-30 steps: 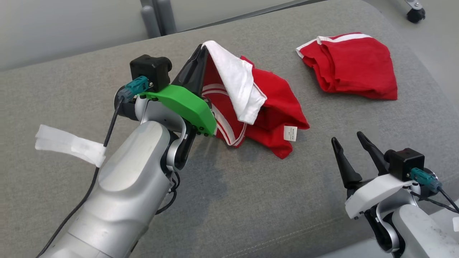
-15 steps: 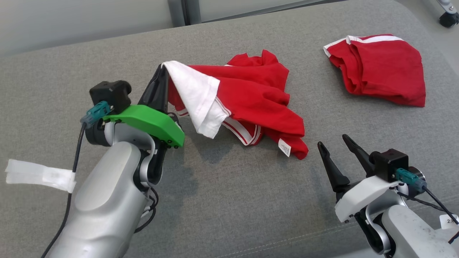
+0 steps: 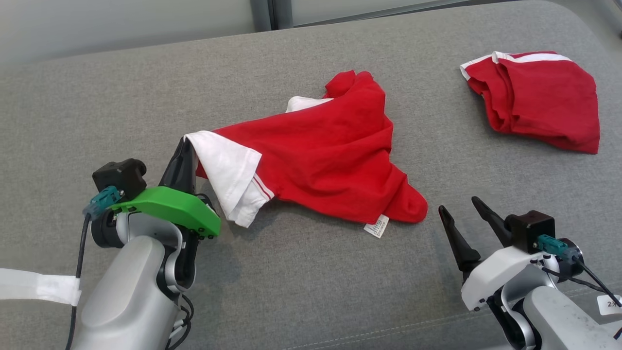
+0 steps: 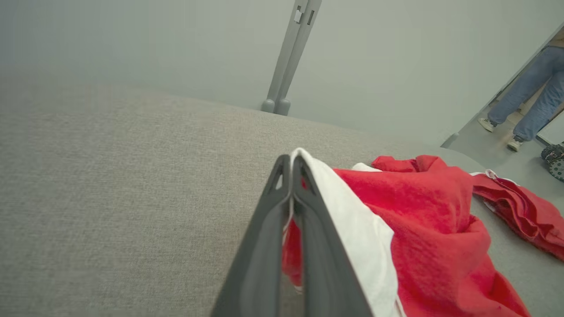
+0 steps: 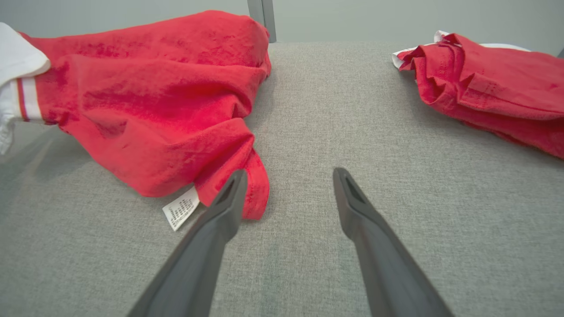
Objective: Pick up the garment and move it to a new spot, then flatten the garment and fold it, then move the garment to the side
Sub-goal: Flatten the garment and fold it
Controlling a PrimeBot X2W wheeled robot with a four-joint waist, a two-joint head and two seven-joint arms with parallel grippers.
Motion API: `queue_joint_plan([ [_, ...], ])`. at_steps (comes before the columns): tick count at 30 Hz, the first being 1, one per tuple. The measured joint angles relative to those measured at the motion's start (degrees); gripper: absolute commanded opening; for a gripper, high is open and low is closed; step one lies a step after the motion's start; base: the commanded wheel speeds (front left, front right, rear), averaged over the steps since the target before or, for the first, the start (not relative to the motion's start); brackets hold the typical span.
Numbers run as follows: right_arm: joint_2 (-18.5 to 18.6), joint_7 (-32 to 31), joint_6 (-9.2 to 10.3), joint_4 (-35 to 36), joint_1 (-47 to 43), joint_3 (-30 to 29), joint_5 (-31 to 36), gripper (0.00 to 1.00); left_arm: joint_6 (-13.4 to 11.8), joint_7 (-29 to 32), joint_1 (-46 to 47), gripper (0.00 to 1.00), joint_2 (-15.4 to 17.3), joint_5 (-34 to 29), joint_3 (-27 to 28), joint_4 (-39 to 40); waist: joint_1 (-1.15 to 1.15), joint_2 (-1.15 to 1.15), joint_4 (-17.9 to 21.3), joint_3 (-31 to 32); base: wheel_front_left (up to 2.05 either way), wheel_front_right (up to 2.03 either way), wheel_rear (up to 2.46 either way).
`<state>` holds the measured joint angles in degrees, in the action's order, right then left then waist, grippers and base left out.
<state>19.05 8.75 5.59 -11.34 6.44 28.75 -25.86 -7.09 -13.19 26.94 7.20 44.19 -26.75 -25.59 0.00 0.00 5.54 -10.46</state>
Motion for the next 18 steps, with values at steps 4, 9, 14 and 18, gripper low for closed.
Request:
queue_joint_plan([
  [4, -0.08, -0.35, -0.15, -0.41, 0.01, 0.14, -0.45, 1.00, 0.00, -0.07, -0.91, 0.00, -0.01, -0.01, 1.02, 0.70, 0.00, 0.00, -0.71, -0.04, 0.00, 0.00, 0.00],
  [9, -0.30, -0.51, -0.55, -0.66, 0.01, 0.64, -0.45, 1.00, 0.00, -0.48, -3.03, 0.00, 0.14, -0.02, 2.05, 1.81, 0.00, 0.00, -0.90, 0.06, 0.00, 0.00, 0.00],
  [14, -0.30, -0.51, -0.96, -0.87, 0.07, 0.69, -0.44, 1.00, 0.00, -0.49, -3.71, 0.00, 0.43, -0.14, 2.79, 2.90, 0.00, 0.00, -1.06, 0.32, 0.00, 0.00, 0.00],
  [18, -0.33, -0.51, -1.07, -0.82, 0.16, 1.22, -0.40, 1.00, -0.01, -0.55, -3.79, 0.00, 0.60, -0.85, 2.87, 4.43, 0.00, 0.00, -1.18, 0.76, 0.00, 0.00, 0.00],
])
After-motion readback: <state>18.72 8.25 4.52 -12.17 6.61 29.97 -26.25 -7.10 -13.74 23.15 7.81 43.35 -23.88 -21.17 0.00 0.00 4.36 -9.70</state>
